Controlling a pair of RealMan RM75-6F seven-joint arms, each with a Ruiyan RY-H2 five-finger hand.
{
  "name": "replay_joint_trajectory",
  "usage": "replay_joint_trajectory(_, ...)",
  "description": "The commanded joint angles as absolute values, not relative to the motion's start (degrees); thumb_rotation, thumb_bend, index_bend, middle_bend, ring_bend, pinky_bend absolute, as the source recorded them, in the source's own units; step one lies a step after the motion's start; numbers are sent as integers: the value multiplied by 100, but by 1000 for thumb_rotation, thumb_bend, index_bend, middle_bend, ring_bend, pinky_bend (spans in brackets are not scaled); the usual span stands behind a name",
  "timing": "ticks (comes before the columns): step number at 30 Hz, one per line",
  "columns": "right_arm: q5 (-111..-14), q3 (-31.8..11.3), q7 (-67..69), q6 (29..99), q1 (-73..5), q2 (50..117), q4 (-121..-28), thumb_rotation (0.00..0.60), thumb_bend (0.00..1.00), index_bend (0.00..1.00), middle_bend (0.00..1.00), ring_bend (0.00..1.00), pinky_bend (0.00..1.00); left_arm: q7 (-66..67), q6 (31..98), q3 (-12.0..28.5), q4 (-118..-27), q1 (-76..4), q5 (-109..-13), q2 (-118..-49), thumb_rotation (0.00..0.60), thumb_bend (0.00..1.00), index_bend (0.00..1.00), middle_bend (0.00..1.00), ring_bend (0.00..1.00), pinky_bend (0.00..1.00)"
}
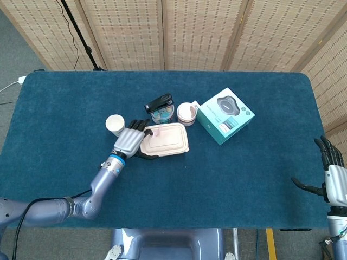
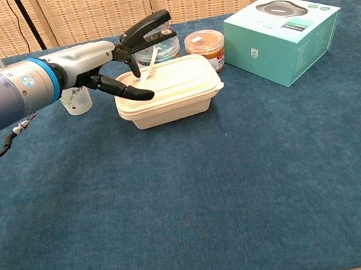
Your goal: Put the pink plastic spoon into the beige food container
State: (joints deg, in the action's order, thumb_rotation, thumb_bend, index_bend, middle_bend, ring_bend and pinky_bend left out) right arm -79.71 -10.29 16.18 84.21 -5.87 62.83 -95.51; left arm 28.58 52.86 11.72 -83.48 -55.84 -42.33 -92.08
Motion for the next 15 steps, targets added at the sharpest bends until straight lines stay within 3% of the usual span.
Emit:
replay_joint_trajectory(1,-7966,-1031,1633,8412,-588,6275,-9554,600,0,16,0,0,0,2869,5300,1175,-8348,-5574,-4208,-9185,221,0,293,0,0,0)
replay_joint_trajectory(15,-7985,-1020,1613,8424,-580,6269,-9584,600,0,16,0,0,0,2777,5172,1132,-8276,-5563,-4232,-9208,221,0,293,0,0,0)
